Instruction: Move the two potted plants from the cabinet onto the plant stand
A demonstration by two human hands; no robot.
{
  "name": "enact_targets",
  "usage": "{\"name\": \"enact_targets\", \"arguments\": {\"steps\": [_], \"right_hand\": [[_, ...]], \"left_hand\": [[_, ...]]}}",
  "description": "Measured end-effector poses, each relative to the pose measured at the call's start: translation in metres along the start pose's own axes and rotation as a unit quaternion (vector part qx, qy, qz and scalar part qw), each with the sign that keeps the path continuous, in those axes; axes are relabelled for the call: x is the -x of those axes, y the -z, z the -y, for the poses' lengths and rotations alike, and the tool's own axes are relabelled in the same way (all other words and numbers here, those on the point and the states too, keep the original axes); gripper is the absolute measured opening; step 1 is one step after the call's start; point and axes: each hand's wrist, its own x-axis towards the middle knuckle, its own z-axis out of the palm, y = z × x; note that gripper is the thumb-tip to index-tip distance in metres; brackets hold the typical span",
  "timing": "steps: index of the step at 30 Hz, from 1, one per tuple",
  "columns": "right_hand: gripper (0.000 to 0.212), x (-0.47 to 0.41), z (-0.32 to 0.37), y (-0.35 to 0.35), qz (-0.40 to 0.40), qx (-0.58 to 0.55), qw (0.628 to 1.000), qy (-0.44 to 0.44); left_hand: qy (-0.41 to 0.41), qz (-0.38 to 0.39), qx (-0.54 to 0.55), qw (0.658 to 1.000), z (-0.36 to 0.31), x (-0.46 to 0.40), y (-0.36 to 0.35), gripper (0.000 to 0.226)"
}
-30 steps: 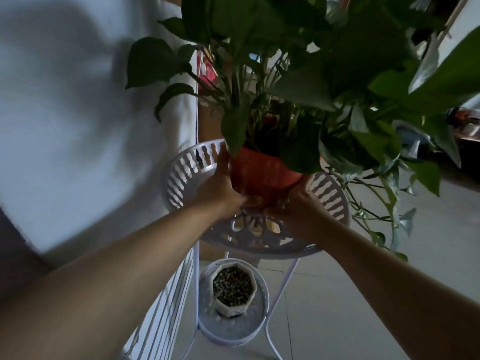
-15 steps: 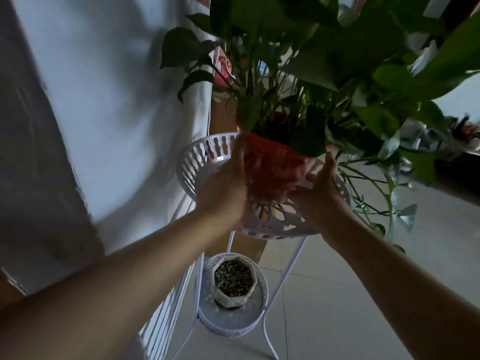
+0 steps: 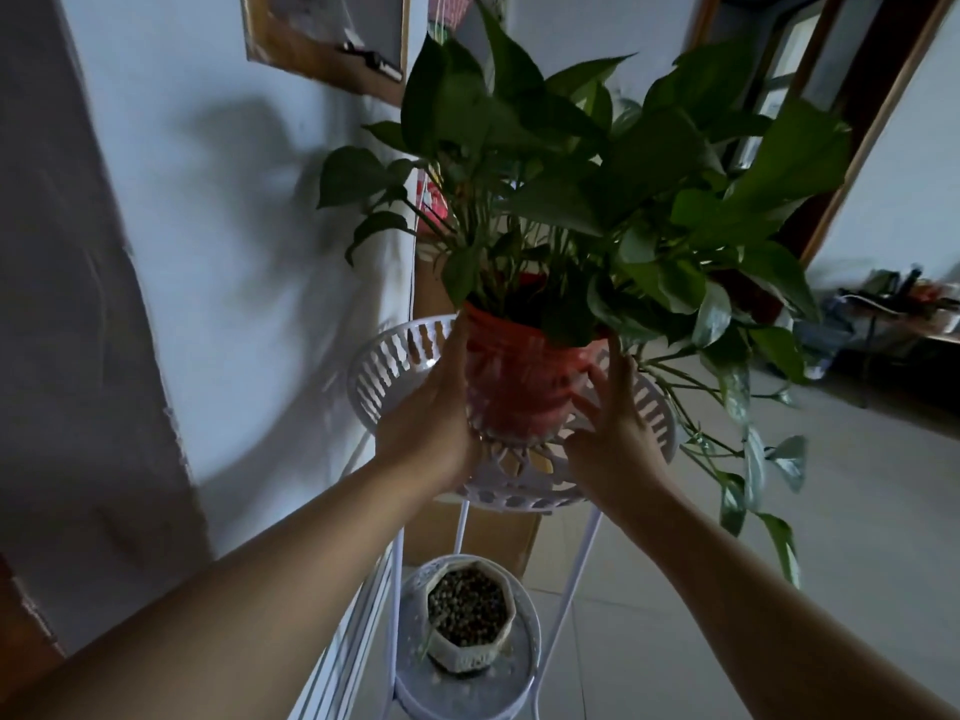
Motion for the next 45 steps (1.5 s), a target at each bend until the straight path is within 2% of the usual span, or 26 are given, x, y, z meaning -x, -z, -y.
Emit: {"name": "enact_targets", "arguments": {"steps": [4,10,16,18,21,22,26,29,33,36,41,45], "right_hand": [[0.092,0.003,0.005,-0.001,0.011,0.012,1.000,-0.010],[0.101,0.004,0.006,0.000,0.038,0.020,0.999,-0.019],[0.098,0.001,0.007,0.002,0.025,0.017,1.000,-0.001],[0.099,0.000,0.004,0.001,0.024,0.023,0.999,0.000],[0.102,-0.001,0.000,-0.001,0.016,0.045,0.999,0.003],[0.103,-0.001,-0.001,-0.002,0.016,0.054,0.998,0.008],[0.105,-0.002,-0.003,-0.003,0.011,0.038,0.999,0.011],[0.104,0.003,-0.002,0.000,0.014,0.028,0.999,0.010],[0.113,0.014,-0.003,0.009,0.038,0.053,0.998,0.001],[0.103,0.025,0.000,0.022,0.056,0.058,0.997,-0.007],[0.097,0.050,0.017,0.048,0.103,0.078,0.992,-0.003],[0.094,0.069,0.039,0.072,0.133,0.080,0.987,-0.033]], "left_hand": [[-0.011,-0.011,0.012,1.000,0.003,-0.001,0.002,0.085],[-0.013,0.005,-0.017,1.000,0.003,-0.002,-0.001,0.097],[-0.047,-0.010,0.012,0.999,0.004,-0.004,0.002,0.097],[-0.030,-0.014,0.023,0.999,0.003,-0.004,0.001,0.091],[-0.021,-0.008,0.072,0.997,0.003,-0.002,0.003,0.068],[-0.027,-0.003,0.078,0.997,0.002,-0.001,0.004,0.071],[-0.061,0.019,0.049,0.997,-0.005,0.006,0.010,0.109],[-0.070,0.024,0.049,0.996,-0.005,0.015,0.011,0.110],[-0.022,0.045,0.108,0.993,-0.011,0.020,0.016,0.108],[0.023,0.073,0.133,0.988,-0.025,0.029,0.020,0.108],[0.027,0.107,0.075,0.991,-0.059,0.053,0.043,0.103],[0.043,0.128,0.057,0.989,-0.087,0.070,0.068,0.099]]}}
